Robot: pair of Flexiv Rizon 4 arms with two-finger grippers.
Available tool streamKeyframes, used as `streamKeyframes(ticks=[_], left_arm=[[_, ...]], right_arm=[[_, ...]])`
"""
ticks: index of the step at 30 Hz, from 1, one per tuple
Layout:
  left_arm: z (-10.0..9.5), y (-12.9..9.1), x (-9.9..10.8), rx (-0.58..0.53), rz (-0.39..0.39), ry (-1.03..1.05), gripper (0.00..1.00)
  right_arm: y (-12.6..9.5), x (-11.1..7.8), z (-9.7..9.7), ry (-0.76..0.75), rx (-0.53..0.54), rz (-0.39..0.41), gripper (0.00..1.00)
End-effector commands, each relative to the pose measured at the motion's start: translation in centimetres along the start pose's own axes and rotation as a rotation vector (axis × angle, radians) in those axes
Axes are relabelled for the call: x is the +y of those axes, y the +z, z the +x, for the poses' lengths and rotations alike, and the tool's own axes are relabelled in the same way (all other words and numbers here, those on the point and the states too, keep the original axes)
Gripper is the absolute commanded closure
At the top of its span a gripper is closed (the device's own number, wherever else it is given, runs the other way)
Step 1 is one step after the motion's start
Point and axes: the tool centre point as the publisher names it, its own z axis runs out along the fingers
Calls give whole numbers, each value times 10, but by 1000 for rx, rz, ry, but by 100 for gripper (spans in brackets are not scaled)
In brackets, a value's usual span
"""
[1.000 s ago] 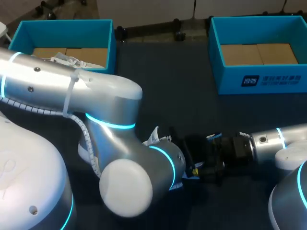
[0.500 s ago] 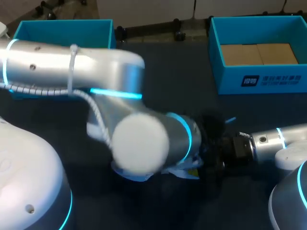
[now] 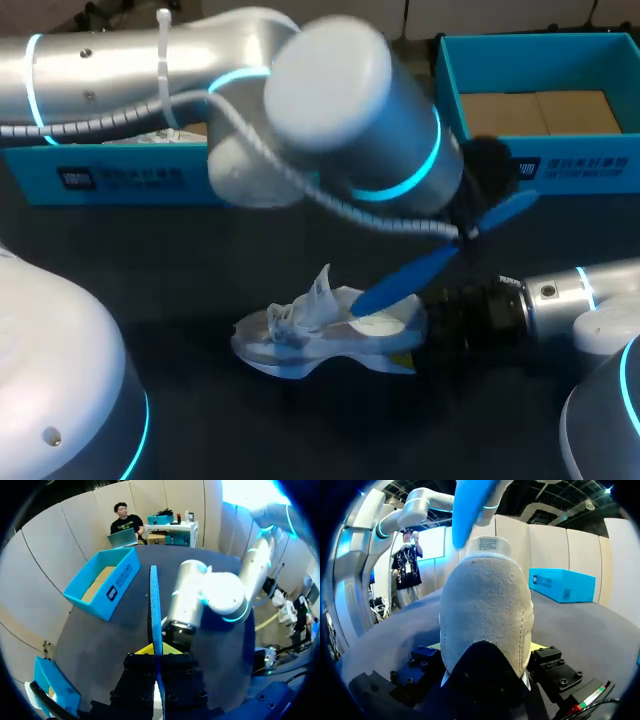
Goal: Take the shoe out of the shoebox, open the shoe tongue, remove and reinsert the insole, then place the shoe into the shoebox
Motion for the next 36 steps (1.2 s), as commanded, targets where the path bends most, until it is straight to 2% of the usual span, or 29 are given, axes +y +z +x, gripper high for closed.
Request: streamKeyframes(ticks=[1, 2, 4, 9, 15, 24, 29, 36], left_arm=[[-11, -35, 7, 234, 75, 1, 100], [-11, -38, 7, 244, 82, 0, 100], [-13, -61, 4, 313, 133, -1, 100], [-11, -101, 1, 435, 214, 15, 100], [-23, -152, -4, 593, 303, 20, 100], [-26, -219, -12, 557, 400, 57, 100], [-35, -241, -11, 533, 433, 43, 100], [-35, -241, -11, 533, 433, 43, 100]], right_arm=[[0, 1, 1, 1, -2, 4, 100], [0, 1, 1, 1, -2, 4, 100], [0, 1, 1, 1, -2, 4, 100], [0, 1, 1, 1, -2, 4, 100], [0, 1, 1, 1, -2, 4, 100], [0, 1, 1, 1, -2, 4, 100], [0, 1, 1, 1, -2, 4, 100], [0, 1, 1, 1, -2, 4, 100]])
